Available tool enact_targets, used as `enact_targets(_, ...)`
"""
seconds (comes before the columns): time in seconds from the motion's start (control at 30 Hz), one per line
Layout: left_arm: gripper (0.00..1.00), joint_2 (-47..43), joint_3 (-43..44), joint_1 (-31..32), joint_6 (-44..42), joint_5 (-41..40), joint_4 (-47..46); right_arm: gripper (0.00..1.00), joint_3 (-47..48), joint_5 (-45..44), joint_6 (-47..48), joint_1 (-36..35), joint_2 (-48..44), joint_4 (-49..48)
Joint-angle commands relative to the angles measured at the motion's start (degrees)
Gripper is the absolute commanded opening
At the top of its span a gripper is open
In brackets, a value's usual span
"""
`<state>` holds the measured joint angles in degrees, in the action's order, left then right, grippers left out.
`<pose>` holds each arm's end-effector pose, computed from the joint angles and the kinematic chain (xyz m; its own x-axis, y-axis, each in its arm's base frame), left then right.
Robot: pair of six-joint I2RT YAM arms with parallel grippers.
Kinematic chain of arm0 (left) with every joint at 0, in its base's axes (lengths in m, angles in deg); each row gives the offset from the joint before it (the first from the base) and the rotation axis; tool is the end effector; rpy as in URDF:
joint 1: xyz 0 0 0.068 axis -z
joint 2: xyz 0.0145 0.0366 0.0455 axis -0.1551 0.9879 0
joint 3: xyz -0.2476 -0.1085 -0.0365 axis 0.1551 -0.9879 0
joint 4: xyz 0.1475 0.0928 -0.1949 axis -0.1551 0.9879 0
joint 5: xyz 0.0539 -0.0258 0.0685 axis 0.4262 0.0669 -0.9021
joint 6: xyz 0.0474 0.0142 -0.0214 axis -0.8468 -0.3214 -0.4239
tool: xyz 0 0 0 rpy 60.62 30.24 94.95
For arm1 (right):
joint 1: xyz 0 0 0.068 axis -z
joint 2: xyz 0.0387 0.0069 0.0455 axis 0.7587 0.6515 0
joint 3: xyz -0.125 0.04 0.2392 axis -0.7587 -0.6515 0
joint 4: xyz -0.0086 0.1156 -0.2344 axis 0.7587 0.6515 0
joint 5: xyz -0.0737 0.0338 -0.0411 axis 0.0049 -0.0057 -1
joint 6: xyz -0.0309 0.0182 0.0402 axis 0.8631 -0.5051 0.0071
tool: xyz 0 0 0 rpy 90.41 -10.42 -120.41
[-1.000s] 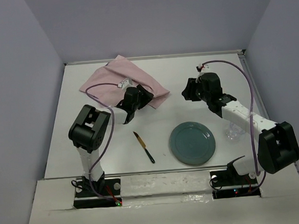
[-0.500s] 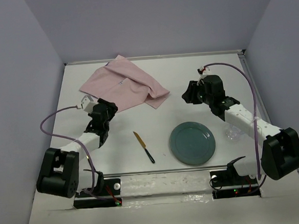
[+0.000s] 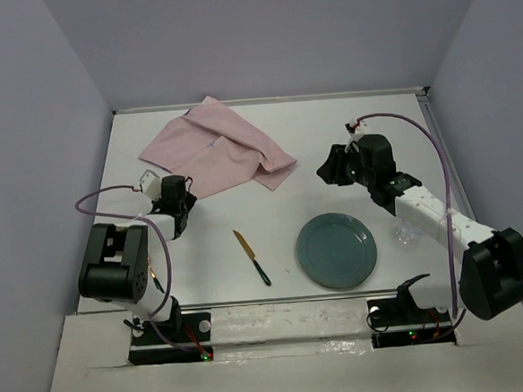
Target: Set the dinner table for one person
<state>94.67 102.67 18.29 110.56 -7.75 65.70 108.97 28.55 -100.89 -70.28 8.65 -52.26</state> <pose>0.2800 -0.0346 0.1491 -0.2589 -0.6856 -0.6804 -0.4697 0.7049 -0.5315 0.2687 0.1091 0.2676 -0.5724 0.1624 -0.8038 -0.3042 0.8682 0.3920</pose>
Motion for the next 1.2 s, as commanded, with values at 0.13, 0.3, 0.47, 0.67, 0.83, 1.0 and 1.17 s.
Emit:
enact_targets(0.13, 0.38, 4.2, 8.4, -0.4, -2.0, -2.3, 7.7, 0.46, -0.4, 2.6, -1.2, 0.1, -1.0, -4.8)
enact_targets(0.3, 0.36, 6.5, 10.8, -0.4, -2.8, -1.4, 11.3, 0.46, -0.7, 2.3, -1.1, 0.1, -1.9, -4.8)
enact_targets(0.47, 0.15, 8.2, 13.1, -0.3, -4.3, -0.9, 13.2, 0.47, -0.8, 1.3, -1.3, 0.1, -1.6, -4.9)
enact_targets(0.67, 0.0, 5.1, 12.7, -0.3, -7.1, -1.0, 12.3, 0.63, 0.0, -0.8, -0.2, 0.1, 4.2, -5.0)
enact_targets(0.83, 0.0, -3.4, 10.3, -0.3, -8.5, 2.1, 9.1, 0.65, 1.2, 0.4, -0.1, 0.1, 9.4, -5.1)
enact_targets(1.0, 0.0, -11.9, 7.3, -0.3, -8.9, 2.5, 6.0, 0.61, 4.1, -1.7, -0.1, -3.8, 16.3, -5.1)
enact_targets(1.17, 0.0, -13.9, 8.3, -0.2, -6.6, 4.6, 3.0, 0.52, 9.6, -9.0, -2.5, -8.2, 23.7, -4.9)
